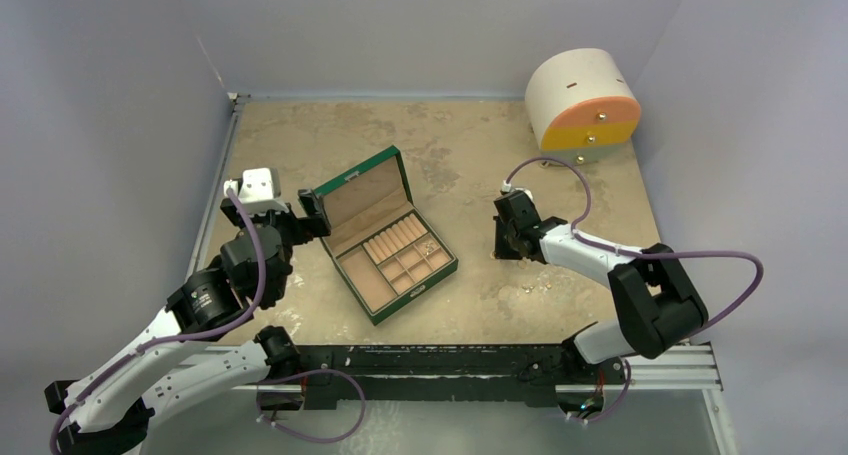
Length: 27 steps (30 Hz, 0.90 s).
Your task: Organize the mixed jewelry
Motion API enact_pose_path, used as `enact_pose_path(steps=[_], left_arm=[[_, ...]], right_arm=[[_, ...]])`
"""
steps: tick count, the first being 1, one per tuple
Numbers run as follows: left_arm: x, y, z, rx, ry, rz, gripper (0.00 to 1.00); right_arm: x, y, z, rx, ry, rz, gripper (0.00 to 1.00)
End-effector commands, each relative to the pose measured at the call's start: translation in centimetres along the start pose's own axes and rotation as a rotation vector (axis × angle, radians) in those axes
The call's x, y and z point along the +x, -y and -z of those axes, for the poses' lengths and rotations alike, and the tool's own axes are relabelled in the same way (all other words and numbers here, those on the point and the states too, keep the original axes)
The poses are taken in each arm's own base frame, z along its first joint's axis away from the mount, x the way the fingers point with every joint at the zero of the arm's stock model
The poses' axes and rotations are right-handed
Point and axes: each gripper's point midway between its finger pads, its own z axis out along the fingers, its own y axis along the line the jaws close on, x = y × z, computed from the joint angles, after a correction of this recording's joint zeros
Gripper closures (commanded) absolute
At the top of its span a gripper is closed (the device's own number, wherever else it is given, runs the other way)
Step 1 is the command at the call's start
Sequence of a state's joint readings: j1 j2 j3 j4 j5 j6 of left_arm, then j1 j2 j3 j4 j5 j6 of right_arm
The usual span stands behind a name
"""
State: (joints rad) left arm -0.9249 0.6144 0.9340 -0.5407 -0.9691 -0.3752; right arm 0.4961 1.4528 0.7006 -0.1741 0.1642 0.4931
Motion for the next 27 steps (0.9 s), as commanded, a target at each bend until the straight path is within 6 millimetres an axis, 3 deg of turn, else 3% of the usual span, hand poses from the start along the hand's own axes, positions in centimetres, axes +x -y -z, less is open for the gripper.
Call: enact_pose_path(steps=[1,7,10,14,19,27], left_arm=[[-0.6,0.0,0.0,-0.004,0.019,0.027,0.07],[-0.6,0.0,0.0,-0.001,0.019,0.029,0.07],[-0.6,0.1,0.0,0.002,0.018,0.031,0.07],[-0.6,0.4,0.0,0.019,0.014,0.037,0.07],[-0.8,2.0,0.3,0.097,-0.007,0.088,0.07],[-1.3,5.0,2.7,0.296,-0.103,0.240,0.01]], right_arm=[[0.3,0.1,0.2,0.001,-0.014,-0.003,0.96],[0.1,0.0,0.9,-0.007,-0.008,-0.021,1.00],[-1.1,0.0,1.5,-0.002,0.033,-0.019,1.00],[-2.0,-1.3,3.1,-0.082,0.067,-0.022,1.00],[-3.5,-4.2,6.6,-0.198,0.139,-0.028,1.00],[-4.5,-11.3,12.6,-0.344,0.253,0.056,1.00]])
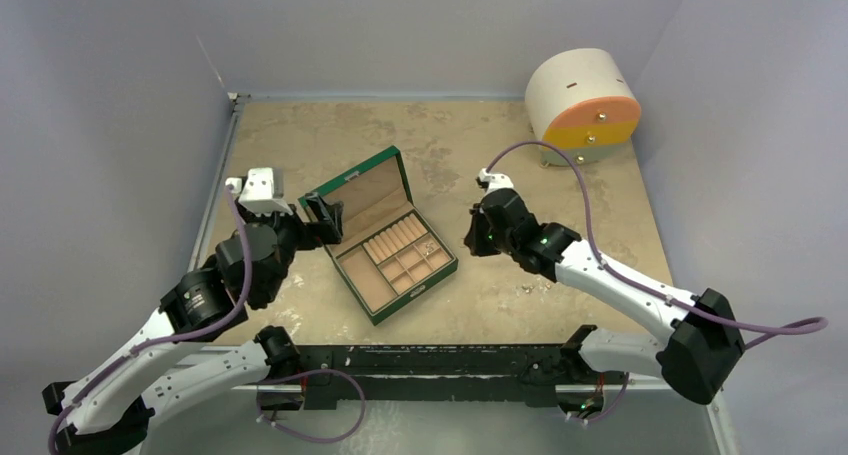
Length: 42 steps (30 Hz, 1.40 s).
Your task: Organize the mixed jewelry
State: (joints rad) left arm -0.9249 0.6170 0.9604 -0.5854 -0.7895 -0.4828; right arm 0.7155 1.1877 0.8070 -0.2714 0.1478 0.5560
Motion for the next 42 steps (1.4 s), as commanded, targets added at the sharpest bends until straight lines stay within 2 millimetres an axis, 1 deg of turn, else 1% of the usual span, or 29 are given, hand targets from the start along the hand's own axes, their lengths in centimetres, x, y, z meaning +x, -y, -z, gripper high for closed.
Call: enact_pose_path(steps=[1,4,6,8,10,14,17,22,27,31,36,42], left_arm=[[-1.9,2.8,2.0,0.165,-0.026,0.166,0.01],[-1.9,3.6,2.9,0.230,-0.051,0.219,0.01],[-1.2,4.4,3.2,0.275,-0.086,0.238,0.01],[0.1,5.7,3.5,0.336,-0.141,0.242,0.03],[1.8,7.2,3.7,0.400,-0.210,0.239,0.06],[5.7,9.9,3.7,0.499,-0.351,0.235,0.11],[7.5,11.1,3.6,0.540,-0.403,0.269,0.15],[8.9,13.4,3.2,0.615,-0.436,0.351,0.24],[10.0,14.6,2.5,0.628,-0.470,0.376,0.32],[10.8,14.9,2.0,0.619,-0.487,0.391,0.40],[11.0,15.1,1.9,0.617,-0.490,0.417,0.52],[10.3,15.4,1.5,0.619,-0.456,0.488,0.59]], right_arm=[[-2.4,-4.4,2.3,-0.093,0.083,-0.002,1.00],[-2.7,-7.4,3.2,-0.171,0.097,0.029,1.00],[-3.0,-9.4,4.0,-0.220,0.108,0.059,1.00],[-3.1,-11.5,4.8,-0.282,0.126,0.097,1.00],[-3.2,-12.9,5.4,-0.337,0.139,0.116,1.00],[-3.3,-14.9,6.4,-0.419,0.151,0.145,1.00],[-3.0,-15.9,7.0,-0.462,0.156,0.166,1.00],[-3.0,-16.5,7.8,-0.492,0.177,0.175,1.00],[-3.0,-16.3,8.4,-0.500,0.194,0.162,1.00],[-3.2,-15.9,8.7,-0.497,0.210,0.152,1.00],[-3.3,-15.6,9.2,-0.504,0.230,0.140,1.00],[-3.0,-15.1,9.4,-0.505,0.233,0.138,1.00]])
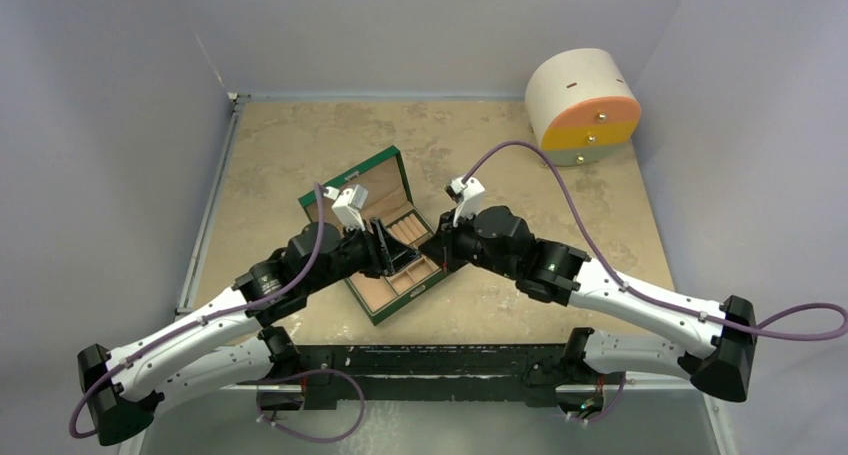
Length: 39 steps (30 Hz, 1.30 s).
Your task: Organize the mixed jewelry
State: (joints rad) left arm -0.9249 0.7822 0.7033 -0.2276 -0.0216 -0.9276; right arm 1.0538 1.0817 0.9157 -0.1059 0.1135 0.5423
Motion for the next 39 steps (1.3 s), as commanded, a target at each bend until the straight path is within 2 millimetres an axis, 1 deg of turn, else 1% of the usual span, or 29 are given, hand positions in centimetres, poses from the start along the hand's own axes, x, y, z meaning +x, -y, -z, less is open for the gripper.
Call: enact_pose_path(steps=[1,5,15,25,27,30,31,39], left_arm=[[-1.6,1.9,0.0,0.081,0.073,0.058,0.60],[-1.3,1.9,-0.4,0.087,0.061,0.066,0.63],[-1.2,2.1,-1.0,0.103,0.060,0.090,0.76],[-0.7,2.6,-1.2,0.130,0.034,0.096,0.82],[-0.6,2.5,-1.2,0.128,0.033,0.095,0.86],[-0.6,2.5,-1.1,0.128,0.033,0.094,0.98],[-0.6,2.5,-1.1,0.128,0.034,0.094,1.00],[-0.9,2.5,-0.7,0.129,0.048,0.095,1.00]], right_arm=[[-1.3,-0.6,0.6,-0.023,0.064,-0.004,1.00],[-1.3,-0.5,0.9,-0.030,0.072,-0.010,1.00],[-1.2,-0.3,1.6,-0.032,0.087,-0.019,1.00],[-1.4,-0.3,1.7,-0.035,0.099,-0.027,1.00],[-1.4,-0.3,1.7,-0.034,0.100,-0.027,1.00],[-1.4,-0.3,1.7,-0.033,0.098,-0.027,1.00],[-1.4,-0.3,1.6,-0.033,0.099,-0.027,1.00],[-1.4,-0.6,1.9,-0.050,0.102,-0.036,1.00]])
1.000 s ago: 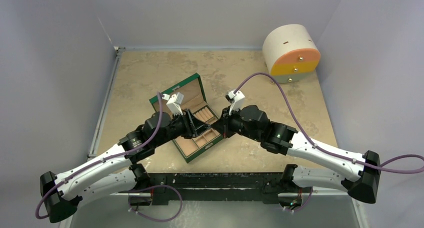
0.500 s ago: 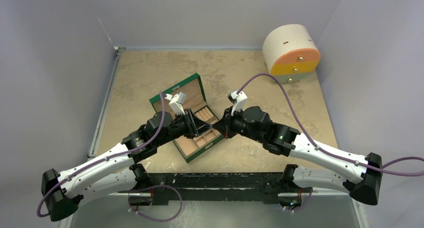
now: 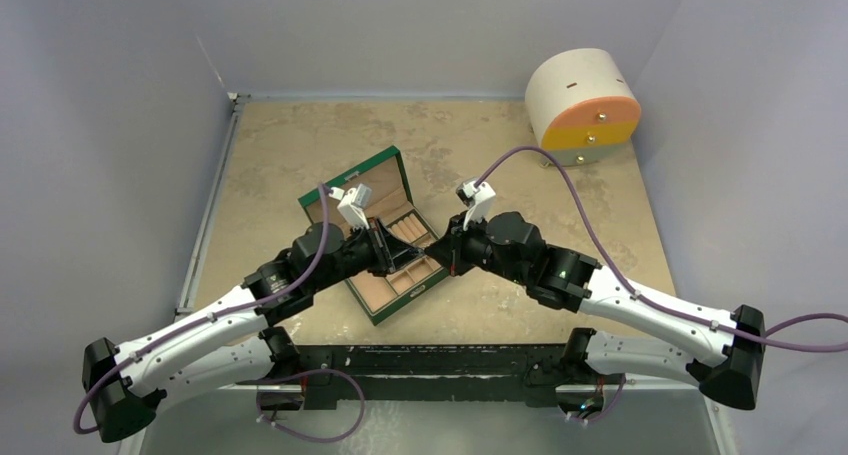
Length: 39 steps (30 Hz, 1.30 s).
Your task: Organize the mixed jewelry
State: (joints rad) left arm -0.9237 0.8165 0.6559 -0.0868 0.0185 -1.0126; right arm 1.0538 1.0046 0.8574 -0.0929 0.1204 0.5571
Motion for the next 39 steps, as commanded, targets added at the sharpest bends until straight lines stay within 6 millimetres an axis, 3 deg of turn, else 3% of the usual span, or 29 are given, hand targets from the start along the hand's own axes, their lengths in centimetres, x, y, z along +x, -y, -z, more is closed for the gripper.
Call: enact_pose_path(steps=[1,7,14,23,31,39], left_arm=[[-1.1,1.6,0.5,0.063,0.044,0.007,1.00],[-1.2,1.4,0.7,0.067,0.054,-0.006,1.00],[-0.7,1.9,1.2,0.111,0.033,-0.057,1.00],[0.0,5.6,3.3,0.334,0.000,-0.171,1.00],[1.1,7.6,5.2,0.464,-0.054,-0.236,1.00],[1.4,9.1,7.1,0.564,-0.059,-0.272,1.00]], right_arm=[[-1.5,-1.0,0.6,-0.044,0.068,-0.017,0.94],[-1.4,-0.8,1.9,-0.056,0.083,-0.026,0.79],[-1.4,-2.4,5.2,-0.185,0.097,-0.006,0.60],[-0.8,-5.1,7.1,-0.358,0.061,0.025,0.36],[-1.2,-7.6,8.1,-0.503,0.060,0.010,0.35],[-2.2,-9.5,8.6,-0.612,0.075,-0.036,0.43]])
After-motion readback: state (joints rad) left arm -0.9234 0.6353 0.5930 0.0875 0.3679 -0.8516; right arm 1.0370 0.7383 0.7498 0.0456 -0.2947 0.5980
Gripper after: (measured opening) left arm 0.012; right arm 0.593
